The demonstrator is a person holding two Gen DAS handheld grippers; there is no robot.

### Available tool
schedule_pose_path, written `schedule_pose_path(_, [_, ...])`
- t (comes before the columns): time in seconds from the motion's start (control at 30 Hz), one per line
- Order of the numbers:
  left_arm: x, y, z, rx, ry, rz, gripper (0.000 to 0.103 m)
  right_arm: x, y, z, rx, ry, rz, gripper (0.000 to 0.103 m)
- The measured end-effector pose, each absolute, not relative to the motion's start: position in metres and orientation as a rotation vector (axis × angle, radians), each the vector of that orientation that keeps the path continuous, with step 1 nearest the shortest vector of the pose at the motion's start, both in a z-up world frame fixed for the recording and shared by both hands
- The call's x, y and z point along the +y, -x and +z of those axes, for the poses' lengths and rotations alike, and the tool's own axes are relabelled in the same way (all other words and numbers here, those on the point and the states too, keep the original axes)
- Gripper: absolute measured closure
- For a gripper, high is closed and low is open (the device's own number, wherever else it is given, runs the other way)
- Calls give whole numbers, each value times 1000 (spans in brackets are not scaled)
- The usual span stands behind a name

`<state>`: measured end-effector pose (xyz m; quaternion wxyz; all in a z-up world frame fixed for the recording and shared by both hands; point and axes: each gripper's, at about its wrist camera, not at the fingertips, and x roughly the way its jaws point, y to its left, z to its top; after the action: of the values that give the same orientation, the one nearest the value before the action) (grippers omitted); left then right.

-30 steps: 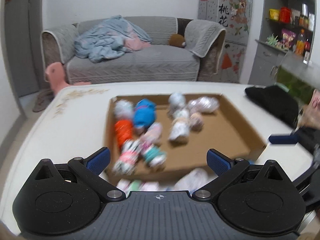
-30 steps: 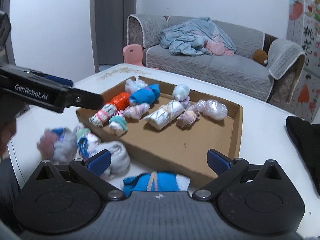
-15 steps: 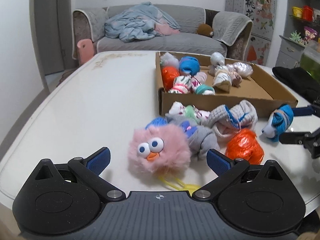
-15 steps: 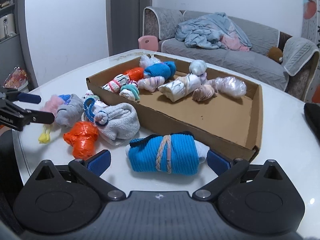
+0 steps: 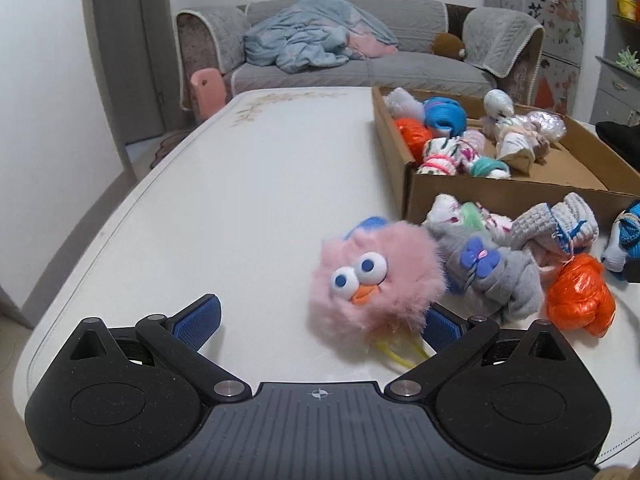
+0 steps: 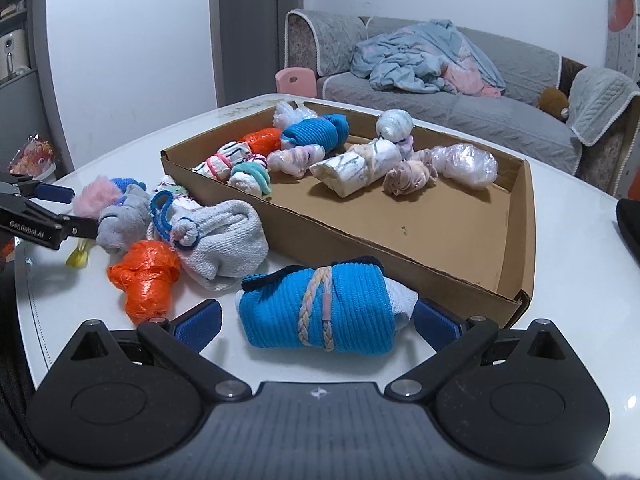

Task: Organize objects
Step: 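Grasp the pink fluffy toy with left tool while right tool grasps blue rope-tied sock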

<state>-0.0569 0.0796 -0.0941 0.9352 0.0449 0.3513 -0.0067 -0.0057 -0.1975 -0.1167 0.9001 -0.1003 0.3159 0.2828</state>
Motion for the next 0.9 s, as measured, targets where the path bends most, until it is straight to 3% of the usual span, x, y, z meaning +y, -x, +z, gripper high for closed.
schedule_pose_path(0.23, [78, 39, -96, 728, -68, -10, 1, -192, 7, -121, 641, 217, 550, 3])
schedule_pose_path(0.37, [79, 38, -98, 707, -29, -26, 12, -194, 10, -121, 630, 209, 555, 9])
schedule_pose_path(0.5, [72, 41, -95, 671, -45, -76, 54, -195, 12, -122, 623, 211, 567, 15])
schedule_pose_path(0.9, [90, 57, -90, 669, -22, -80, 60, -206, 24, -118, 614, 180, 615, 23])
